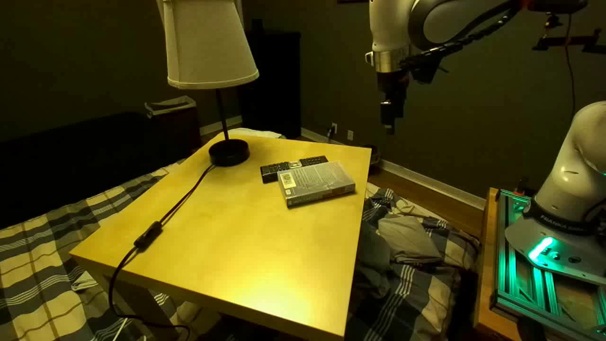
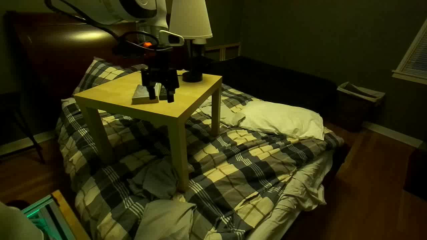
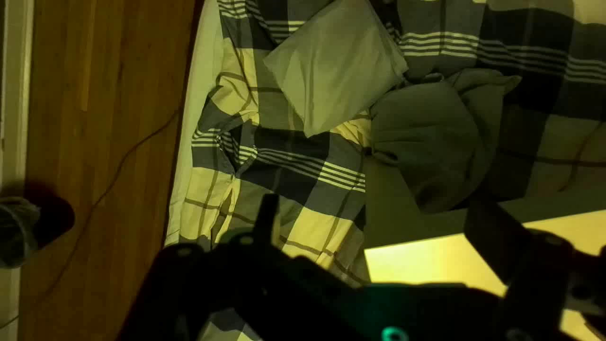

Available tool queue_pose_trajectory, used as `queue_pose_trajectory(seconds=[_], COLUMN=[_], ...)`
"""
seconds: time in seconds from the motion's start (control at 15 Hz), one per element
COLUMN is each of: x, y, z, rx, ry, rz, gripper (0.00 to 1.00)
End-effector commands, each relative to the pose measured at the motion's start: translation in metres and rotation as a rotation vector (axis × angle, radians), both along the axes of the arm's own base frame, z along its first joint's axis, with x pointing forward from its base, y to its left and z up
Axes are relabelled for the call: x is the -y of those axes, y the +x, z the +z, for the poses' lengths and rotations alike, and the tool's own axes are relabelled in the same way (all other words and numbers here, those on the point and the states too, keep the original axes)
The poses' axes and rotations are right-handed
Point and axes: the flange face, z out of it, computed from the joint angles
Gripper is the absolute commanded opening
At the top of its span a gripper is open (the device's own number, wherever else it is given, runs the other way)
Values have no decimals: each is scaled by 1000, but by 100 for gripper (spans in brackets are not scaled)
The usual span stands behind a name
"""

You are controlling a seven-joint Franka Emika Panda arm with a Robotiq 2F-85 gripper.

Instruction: Lift the pillow case cover on the left and put it on top of the book and remote

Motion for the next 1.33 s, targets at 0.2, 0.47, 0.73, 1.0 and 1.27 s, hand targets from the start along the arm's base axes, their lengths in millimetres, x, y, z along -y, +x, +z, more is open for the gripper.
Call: queue_pose_trajectory(seconds=[0.2, 0.47, 0.73, 1.0, 1.27], x=[0, 28, 102, 166, 223], y=[0, 11, 21, 19, -4], z=[0, -19, -54, -110, -174], rx=[-1, -48, -119, -185, -211], ry=[0, 55, 194, 358, 457], rz=[0, 56, 140, 238, 257], gripper=[100, 100, 100, 100, 100])
